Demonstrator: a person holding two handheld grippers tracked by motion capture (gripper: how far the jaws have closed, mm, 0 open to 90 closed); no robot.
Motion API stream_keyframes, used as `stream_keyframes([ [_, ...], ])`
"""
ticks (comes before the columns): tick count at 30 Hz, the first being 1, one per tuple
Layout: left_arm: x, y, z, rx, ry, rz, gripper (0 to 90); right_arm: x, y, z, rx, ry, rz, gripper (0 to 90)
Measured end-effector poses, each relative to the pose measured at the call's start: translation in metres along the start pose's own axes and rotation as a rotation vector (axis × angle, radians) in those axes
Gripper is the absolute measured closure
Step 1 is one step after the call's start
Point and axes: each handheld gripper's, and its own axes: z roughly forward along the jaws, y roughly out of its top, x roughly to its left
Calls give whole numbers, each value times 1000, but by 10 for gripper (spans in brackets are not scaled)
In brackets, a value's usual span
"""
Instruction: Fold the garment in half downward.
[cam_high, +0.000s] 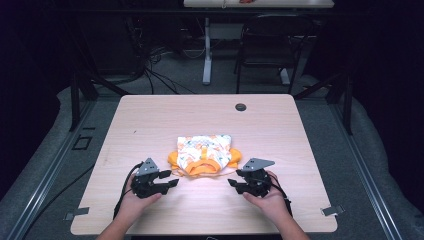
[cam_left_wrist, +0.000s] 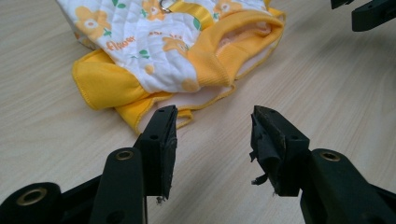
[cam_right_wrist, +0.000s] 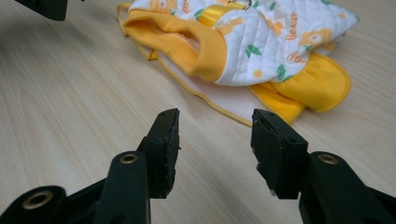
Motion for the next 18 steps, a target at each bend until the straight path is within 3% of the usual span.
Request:
stream_keyframes([
  [6,-1,-4,5,27,5,33,507,5,-5,11,15,20,4,515],
  [8,-1,-5,6,33,1,23,507,9,-7,16,18,24,9,514],
  [18,-5,-7,13,53,-9,40,506,21,-8,28,46,29,-46,514],
])
